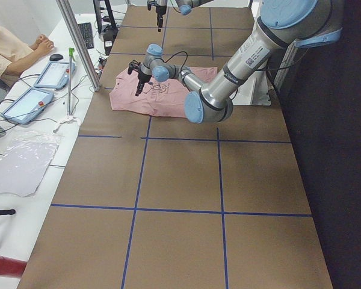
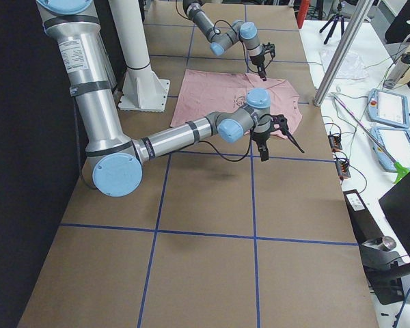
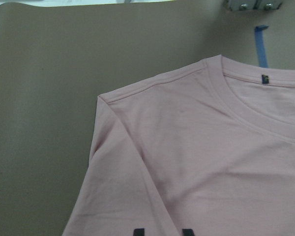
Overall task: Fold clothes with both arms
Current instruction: 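Fold the other sleeve inward over the shirt with the left gripper, then move both grippers to the shirt's hem corners nearest the robot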
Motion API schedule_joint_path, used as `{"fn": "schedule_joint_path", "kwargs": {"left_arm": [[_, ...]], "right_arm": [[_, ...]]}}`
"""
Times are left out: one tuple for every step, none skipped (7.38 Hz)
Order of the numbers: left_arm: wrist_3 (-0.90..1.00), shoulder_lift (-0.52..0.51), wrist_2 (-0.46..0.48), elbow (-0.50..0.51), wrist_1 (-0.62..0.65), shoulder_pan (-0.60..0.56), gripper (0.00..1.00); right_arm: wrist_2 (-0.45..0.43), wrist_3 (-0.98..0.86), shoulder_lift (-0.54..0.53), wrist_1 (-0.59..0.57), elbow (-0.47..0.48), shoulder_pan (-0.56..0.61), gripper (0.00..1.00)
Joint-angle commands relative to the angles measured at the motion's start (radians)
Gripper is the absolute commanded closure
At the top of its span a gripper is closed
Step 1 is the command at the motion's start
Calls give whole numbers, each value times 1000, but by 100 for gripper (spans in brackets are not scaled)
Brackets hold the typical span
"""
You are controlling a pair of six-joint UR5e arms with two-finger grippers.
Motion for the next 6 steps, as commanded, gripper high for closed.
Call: {"fn": "schedule_joint_path", "kwargs": {"left_arm": [[14, 166, -92, -289, 7, 2, 0], [14, 218, -107, -386, 9, 5, 0], [11, 269, -130, -468, 6, 24, 0], [4, 354, -129, -587, 5, 84, 0], [-1, 390, -124, -629, 4, 124, 0], [-25, 416, -121, -645, 2, 155, 0]], "right_arm": [[1, 161, -21, -9, 101, -34, 0], [-20, 262, -35, -10, 158, -100, 0], [-63, 372, -64, -10, 230, -192, 0], [-140, 499, -125, -10, 337, -302, 0], [-248, 625, -184, -10, 434, -429, 0], [-372, 784, -240, -12, 521, -582, 0]]}}
